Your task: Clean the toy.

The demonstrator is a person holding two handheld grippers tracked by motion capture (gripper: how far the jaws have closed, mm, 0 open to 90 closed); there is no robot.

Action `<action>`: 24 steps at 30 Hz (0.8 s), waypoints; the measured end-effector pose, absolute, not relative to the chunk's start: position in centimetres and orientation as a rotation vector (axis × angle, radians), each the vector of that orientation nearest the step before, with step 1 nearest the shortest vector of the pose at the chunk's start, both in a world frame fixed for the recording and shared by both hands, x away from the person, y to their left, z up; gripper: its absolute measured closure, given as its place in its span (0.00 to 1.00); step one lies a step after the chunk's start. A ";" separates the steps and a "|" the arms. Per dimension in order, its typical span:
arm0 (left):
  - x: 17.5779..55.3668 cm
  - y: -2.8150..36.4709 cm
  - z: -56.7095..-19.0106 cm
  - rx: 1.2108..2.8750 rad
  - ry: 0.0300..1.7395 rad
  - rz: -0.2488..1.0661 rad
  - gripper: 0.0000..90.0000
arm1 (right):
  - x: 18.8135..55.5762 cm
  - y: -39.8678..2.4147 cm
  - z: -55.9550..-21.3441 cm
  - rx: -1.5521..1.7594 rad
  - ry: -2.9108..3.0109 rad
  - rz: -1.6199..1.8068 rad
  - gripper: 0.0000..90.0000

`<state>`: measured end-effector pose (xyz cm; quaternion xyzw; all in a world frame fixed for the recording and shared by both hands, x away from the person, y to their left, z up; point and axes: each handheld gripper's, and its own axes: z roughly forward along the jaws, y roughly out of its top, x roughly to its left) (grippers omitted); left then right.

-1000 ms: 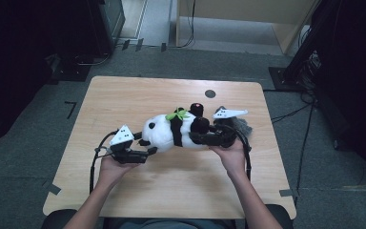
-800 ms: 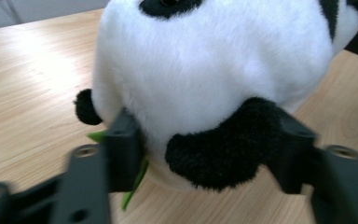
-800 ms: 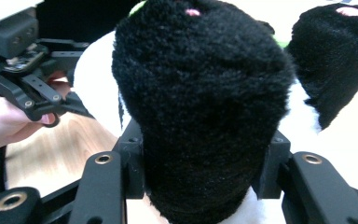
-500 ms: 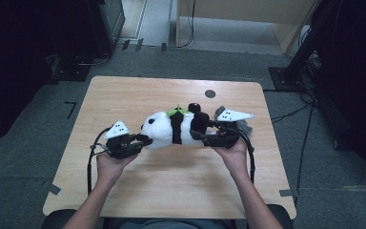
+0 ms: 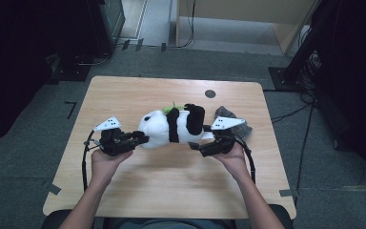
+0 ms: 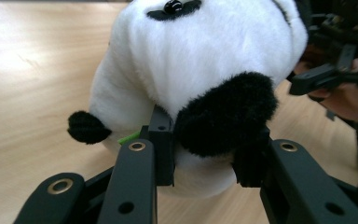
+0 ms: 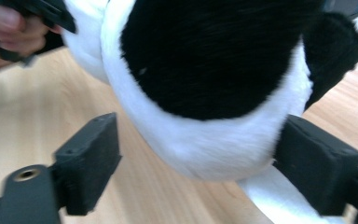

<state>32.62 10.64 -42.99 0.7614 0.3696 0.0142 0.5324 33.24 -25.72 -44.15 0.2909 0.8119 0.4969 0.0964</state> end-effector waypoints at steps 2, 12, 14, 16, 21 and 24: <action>32.6 10.2 -43.0 1.823 0.879 0.007 0.73 | 33.3 -25.4 -44.4 0.859 2.407 1.426 0.16; 32.2 8.7 -43.4 1.876 0.875 0.142 0.59 | 32.9 -24.1 -44.3 0.892 2.354 1.216 0.58; 32.5 8.8 -43.7 1.882 0.852 0.156 0.46 | 33.0 -24.4 -44.1 0.942 2.362 1.218 0.60; 32.5 8.9 -43.8 1.881 0.832 0.179 0.39 | 33.1 -24.8 -43.9 0.980 2.365 1.227 0.62; 32.4 9.2 -44.2 1.904 0.799 0.280 0.30 | 33.2 -25.8 -43.3 1.068 2.338 1.225 0.63; 32.6 9.8 -44.8 1.901 0.811 0.250 0.32 | 33.3 -26.5 -42.8 1.139 2.311 1.251 0.63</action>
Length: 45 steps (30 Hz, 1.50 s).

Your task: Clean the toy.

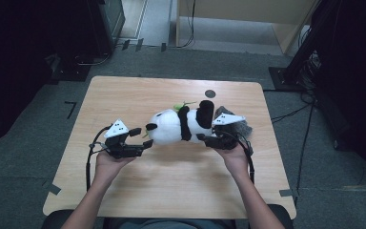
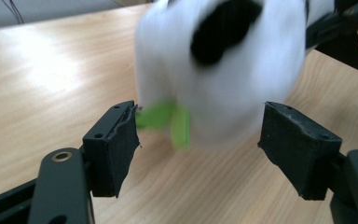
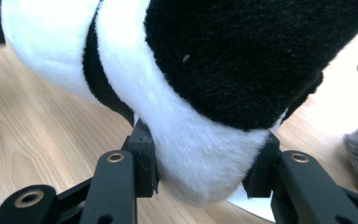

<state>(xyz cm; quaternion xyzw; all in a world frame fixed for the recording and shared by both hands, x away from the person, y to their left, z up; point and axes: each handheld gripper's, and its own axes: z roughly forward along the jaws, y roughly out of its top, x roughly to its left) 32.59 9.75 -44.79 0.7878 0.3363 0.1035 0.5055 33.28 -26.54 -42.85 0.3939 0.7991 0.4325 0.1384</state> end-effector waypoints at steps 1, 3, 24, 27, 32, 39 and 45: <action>32.6 9.8 -44.9 1.900 0.811 0.235 0.32 | 33.3 -26.7 -42.7 1.151 2.304 1.257 0.63; 32.6 9.7 -45.1 1.910 0.801 0.228 0.32 | 33.3 -27.0 -42.5 1.179 2.299 1.275 0.63; 32.7 9.9 -44.7 1.776 0.905 0.124 0.76 | 32.8 -26.2 -42.6 1.067 2.373 1.416 0.39; 32.9 10.6 -44.3 1.758 0.916 0.116 0.77 | 32.6 -26.4 -43.0 0.997 2.364 1.416 0.38; 32.9 11.3 -43.7 1.725 0.930 0.098 0.77 | 32.9 -26.3 -44.0 0.966 2.456 1.389 0.40; 32.9 10.5 -43.9 1.756 0.947 0.103 0.71 | 33.1 -24.4 -45.3 0.939 2.509 1.230 0.43; 33.0 10.1 -44.2 1.796 0.927 0.161 0.47 | 32.8 -24.8 -44.7 0.963 2.487 1.230 0.44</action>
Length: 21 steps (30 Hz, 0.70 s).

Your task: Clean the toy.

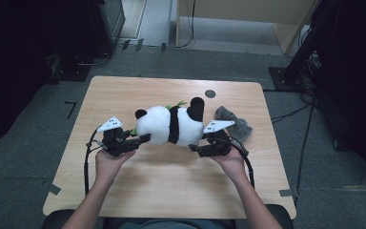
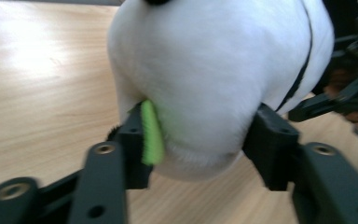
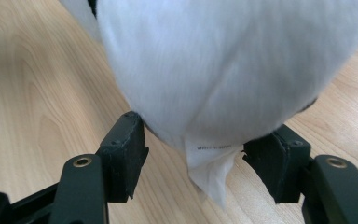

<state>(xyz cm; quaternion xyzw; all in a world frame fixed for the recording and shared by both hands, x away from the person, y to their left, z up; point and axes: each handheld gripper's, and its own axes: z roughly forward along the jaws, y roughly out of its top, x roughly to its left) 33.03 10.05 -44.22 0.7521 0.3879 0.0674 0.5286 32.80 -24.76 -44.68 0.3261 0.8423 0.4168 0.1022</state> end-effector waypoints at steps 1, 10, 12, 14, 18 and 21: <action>32.9 9.9 -44.2 1.811 0.916 0.179 0.45 | 32.8 -24.8 -44.6 0.965 2.480 1.233 0.44; 33.2 9.5 -44.6 1.850 0.922 0.144 0.39 | 31.7 -25.5 -42.9 0.929 2.393 1.280 0.44; 33.2 9.5 -44.6 1.856 0.922 0.145 0.39 | 31.7 -25.5 -42.9 0.925 2.392 1.279 0.44; 33.2 9.5 -44.6 1.857 0.924 0.143 0.38 | 31.6 -25.5 -42.8 0.919 2.389 1.275 0.44; 33.3 9.6 -44.7 1.849 0.934 0.122 0.38 | 31.4 -25.4 -42.7 0.914 2.384 1.280 0.44; 33.4 9.6 -44.8 1.860 0.937 0.113 0.38 | 31.4 -25.4 -42.7 0.918 2.387 1.280 0.44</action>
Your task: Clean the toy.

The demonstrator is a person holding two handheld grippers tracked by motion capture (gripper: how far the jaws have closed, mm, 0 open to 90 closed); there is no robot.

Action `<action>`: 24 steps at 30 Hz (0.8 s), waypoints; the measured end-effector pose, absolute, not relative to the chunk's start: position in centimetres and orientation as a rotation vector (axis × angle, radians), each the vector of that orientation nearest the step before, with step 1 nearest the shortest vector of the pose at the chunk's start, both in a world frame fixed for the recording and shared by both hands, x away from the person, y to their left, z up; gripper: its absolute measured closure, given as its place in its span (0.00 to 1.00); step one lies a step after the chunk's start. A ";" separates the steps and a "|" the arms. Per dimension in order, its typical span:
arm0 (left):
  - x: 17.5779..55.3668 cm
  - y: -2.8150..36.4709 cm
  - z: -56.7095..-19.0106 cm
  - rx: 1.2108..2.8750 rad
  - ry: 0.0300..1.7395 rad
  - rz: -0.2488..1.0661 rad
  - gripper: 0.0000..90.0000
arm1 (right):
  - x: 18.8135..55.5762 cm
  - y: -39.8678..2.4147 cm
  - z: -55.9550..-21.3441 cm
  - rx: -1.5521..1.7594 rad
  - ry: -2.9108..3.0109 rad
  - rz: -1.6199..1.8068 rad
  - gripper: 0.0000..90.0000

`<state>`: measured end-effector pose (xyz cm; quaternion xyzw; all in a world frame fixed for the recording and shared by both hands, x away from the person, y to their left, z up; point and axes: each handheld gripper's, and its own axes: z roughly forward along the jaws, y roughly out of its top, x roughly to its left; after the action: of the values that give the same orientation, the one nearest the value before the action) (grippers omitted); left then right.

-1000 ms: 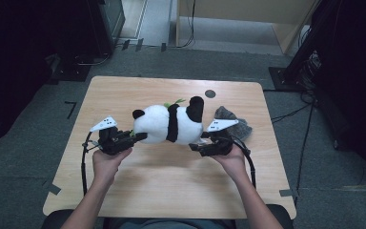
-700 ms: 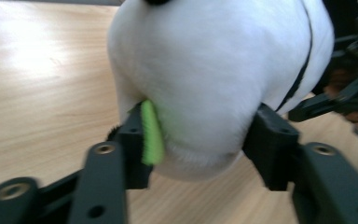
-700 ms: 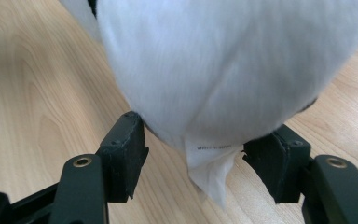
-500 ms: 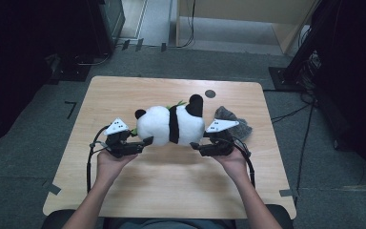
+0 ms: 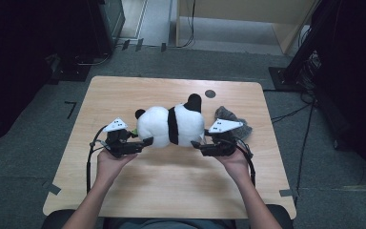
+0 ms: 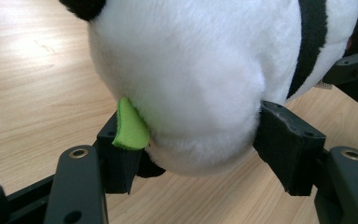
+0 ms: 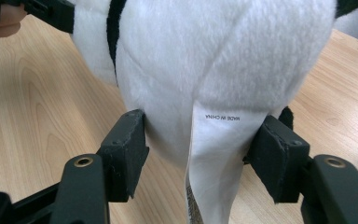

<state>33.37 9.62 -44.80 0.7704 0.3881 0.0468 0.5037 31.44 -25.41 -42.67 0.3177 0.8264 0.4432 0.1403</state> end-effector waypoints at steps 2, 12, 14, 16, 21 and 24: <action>33.4 9.6 -44.9 1.861 0.943 0.095 0.38 | 31.4 -25.4 -42.6 0.918 2.385 1.285 0.44; 33.4 9.0 -45.3 1.940 0.964 0.051 0.36 | 31.6 -25.8 -43.0 1.010 2.435 1.243 0.43; 33.4 9.1 -45.3 1.927 0.973 0.032 0.36 | 31.6 -25.8 -43.2 1.040 2.445 1.263 0.43; 33.4 9.3 -45.2 1.915 0.971 0.035 0.36 | 31.5 -25.8 -43.1 1.040 2.447 1.267 0.43; 33.0 9.3 -44.7 1.894 0.982 0.040 0.36 | 31.2 -25.6 -43.0 1.036 2.432 1.264 0.43; 32.9 9.4 -44.6 1.889 0.973 0.037 0.35 | 31.0 -26.0 -42.1 1.040 2.386 1.340 0.43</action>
<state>32.87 9.37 -44.59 0.7764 0.3999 0.0154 0.4869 30.99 -25.95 -42.06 0.3531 0.8104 0.4552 0.1070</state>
